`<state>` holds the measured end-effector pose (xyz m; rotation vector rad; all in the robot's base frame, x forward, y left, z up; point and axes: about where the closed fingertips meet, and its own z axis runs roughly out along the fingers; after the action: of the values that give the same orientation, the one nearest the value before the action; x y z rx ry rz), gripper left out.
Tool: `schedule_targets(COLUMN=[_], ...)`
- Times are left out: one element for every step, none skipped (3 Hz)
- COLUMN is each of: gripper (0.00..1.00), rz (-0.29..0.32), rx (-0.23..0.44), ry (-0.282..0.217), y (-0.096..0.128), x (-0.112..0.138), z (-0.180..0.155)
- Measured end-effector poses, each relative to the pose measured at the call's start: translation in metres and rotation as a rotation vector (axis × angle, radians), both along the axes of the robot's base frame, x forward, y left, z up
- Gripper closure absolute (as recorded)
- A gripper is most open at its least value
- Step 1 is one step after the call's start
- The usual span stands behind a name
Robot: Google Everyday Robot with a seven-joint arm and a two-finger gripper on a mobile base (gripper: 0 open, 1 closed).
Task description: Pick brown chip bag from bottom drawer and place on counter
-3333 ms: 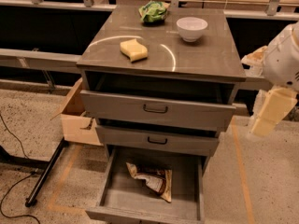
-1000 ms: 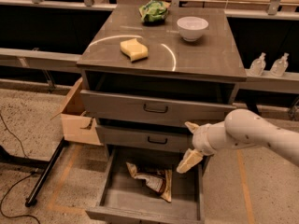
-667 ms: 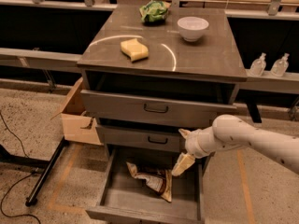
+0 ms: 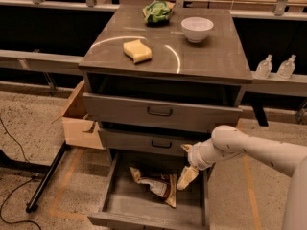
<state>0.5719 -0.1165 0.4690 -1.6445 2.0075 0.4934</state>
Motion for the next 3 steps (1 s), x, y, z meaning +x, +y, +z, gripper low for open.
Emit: schedule_targets(gripper=[0.0, 0.0, 0.0], rz=[0.011, 0.028, 0.02], rx=[0.062, 0.072, 0.065], ry=[-0.027, -0.034, -0.046], y=[0.0136, 0.0208, 0.0212], x=[-0.0025, -0.004, -0.0075], z=[-0.0222, -0.0235, -0.0238])
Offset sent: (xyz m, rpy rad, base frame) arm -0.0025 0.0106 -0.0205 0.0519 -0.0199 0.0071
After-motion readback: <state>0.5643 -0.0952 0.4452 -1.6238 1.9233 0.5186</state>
